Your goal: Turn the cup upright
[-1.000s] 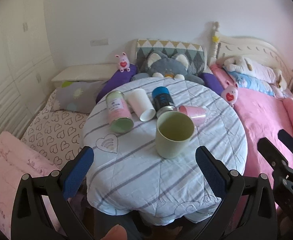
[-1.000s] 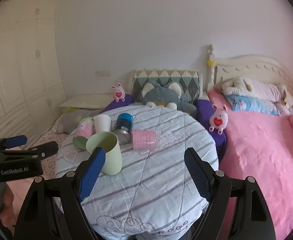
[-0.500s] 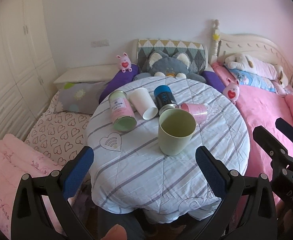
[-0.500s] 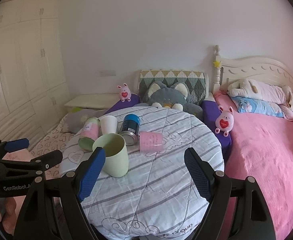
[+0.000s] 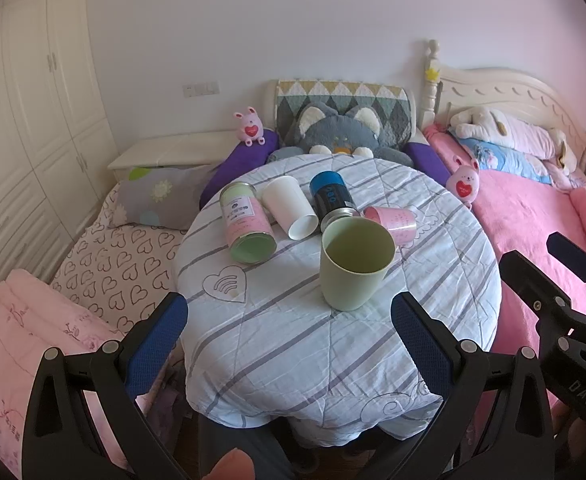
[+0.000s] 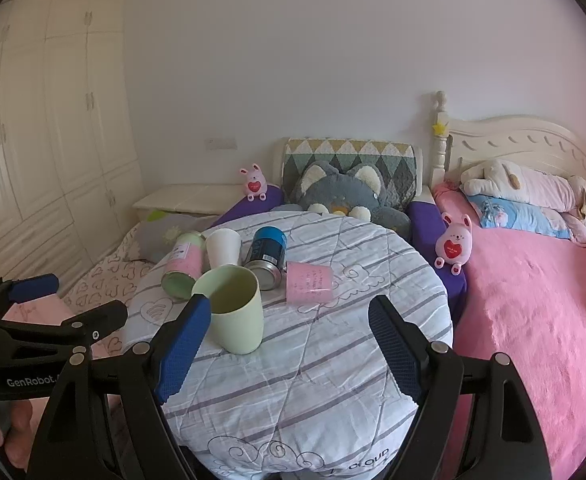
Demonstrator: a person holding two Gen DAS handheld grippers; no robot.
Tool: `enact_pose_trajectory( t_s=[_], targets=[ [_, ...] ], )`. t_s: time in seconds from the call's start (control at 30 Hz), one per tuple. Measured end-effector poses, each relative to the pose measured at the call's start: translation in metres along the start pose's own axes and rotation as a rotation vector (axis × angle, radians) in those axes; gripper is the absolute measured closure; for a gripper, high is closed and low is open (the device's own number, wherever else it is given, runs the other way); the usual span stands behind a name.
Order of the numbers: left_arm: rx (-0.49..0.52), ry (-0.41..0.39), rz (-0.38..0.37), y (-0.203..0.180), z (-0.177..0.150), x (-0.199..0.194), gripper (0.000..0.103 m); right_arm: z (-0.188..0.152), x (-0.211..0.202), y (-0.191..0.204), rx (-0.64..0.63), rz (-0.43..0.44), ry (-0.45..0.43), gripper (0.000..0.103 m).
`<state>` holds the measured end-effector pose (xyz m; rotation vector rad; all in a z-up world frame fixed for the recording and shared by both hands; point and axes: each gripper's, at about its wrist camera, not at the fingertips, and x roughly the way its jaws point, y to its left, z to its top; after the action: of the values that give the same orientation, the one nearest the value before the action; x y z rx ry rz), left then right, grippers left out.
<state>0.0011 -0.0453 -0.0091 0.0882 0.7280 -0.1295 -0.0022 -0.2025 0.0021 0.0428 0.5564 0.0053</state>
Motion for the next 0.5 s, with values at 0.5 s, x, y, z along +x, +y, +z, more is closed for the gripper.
enact_pose_trajectory(
  t_s=[0.5],
  targets=[
    [0.001, 0.000, -0.001, -0.0001, -0.0006, 0.0001, 0.000, 0.0020, -0.0017, 0.0052, -0.011, 0.013, 0.001, 0.021]
  ],
)
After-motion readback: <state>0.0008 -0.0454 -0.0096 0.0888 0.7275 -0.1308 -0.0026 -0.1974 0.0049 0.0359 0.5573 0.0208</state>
